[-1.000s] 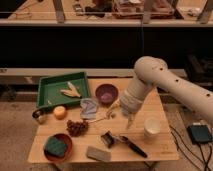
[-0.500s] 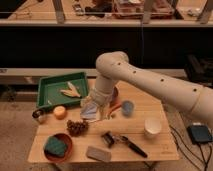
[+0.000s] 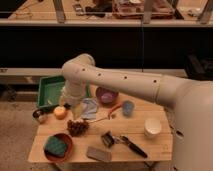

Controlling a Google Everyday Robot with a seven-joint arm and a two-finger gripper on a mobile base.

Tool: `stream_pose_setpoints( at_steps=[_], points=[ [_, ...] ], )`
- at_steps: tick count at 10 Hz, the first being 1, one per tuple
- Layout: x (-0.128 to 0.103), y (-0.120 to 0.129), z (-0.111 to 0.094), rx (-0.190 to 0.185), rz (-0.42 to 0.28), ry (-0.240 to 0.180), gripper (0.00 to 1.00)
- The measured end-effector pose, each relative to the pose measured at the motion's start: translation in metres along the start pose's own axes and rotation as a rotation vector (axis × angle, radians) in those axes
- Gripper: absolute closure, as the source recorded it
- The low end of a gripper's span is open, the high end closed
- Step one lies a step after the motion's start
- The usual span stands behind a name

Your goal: Wipe tray with sponge

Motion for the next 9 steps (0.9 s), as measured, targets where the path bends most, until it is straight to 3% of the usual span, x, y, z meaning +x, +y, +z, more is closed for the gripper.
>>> stream_pose_setpoints(
  at_steps=[3, 5, 6, 8, 9],
  points=[
    [-0.007, -0.010, 0.006, 0.010, 0.020, 0.008, 0.38],
    [-0.005, -0.008, 0.006, 0.002, 0.036, -0.010, 0.38],
    [-0.004, -0.004, 0.007, 0.005, 0.087, -0.062, 0.38],
    [-0.015, 0.010, 0.019, -0.008, 0.252, -0.237, 0.38],
    [-0.022, 0.015, 0.024, -0.022, 0.273, -0.284, 0.38]
  ],
)
